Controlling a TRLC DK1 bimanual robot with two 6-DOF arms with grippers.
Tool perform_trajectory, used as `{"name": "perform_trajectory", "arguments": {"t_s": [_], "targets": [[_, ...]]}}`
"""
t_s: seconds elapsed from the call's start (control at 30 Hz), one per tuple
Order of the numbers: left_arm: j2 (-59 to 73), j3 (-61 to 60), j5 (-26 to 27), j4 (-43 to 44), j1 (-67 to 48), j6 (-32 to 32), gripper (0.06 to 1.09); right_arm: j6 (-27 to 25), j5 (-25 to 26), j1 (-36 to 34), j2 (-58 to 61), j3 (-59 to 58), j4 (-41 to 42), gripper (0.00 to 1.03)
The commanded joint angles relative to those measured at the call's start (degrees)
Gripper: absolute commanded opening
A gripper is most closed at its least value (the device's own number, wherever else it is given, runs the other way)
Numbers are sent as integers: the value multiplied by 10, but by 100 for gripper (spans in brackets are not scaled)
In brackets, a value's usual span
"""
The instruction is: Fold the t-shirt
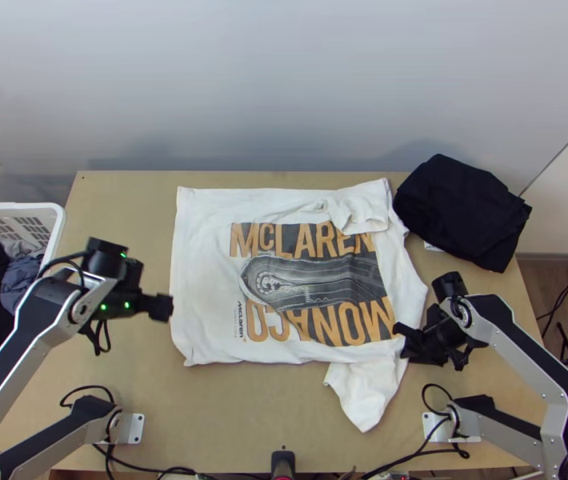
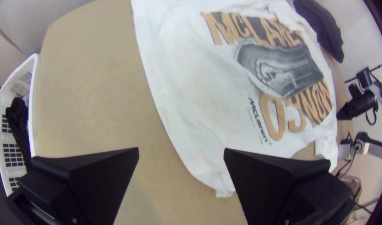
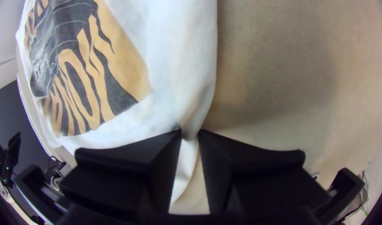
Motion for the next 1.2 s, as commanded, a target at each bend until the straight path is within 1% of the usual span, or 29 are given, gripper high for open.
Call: {"name": "perform_trajectory", "arguments": {"t_s": [0.0,0.1,0.17,0.23,0.4,0.47,0.63,0.7,0.77,0.83,0.93,1.0,1.1,1.13,1.17], "targets": [[13,-43,3,-60,-62,51,104,-3,3,8,-6,-7,27,3],[60,-46,8,-92,-74,60,104,-2,4,10,-10,-7,27,3],[98,-48,38,-112,-77,73,104,-2,5,6,-10,-7,27,3],[125,-52,58,-107,-86,77,104,-1,6,6,-11,-7,27,3],[161,-45,83,-112,-162,67,104,1,9,4,-11,1,27,3],[170,-40,85,-110,-184,53,104,3,10,5,-11,5,27,3],[189,-25,100,-99,-183,6,104,7,14,6,-11,8,28,3],[199,-25,97,-92,-183,-14,104,10,14,6,-13,7,29,3],[211,-23,89,-81,-182,-46,103,15,14,6,-17,7,30,3],[225,-18,71,-70,-182,-75,103,15,14,7,-21,6,31,3],[233,-21,56,-59,-182,-100,92,15,14,6,-28,4,31,3],[234,-25,56,-50,-183,-117,84,14,14,7,-35,2,31,3],[238,-28,47,-31,-182,-152,81,14,15,7,-39,0,31,3],[238,-28,42,-29,-184,-161,76,14,15,7,-40,0,31,3],[238,-28,40,-28,-186,-173,68,14,15,7,-41,0,31,3]]}}
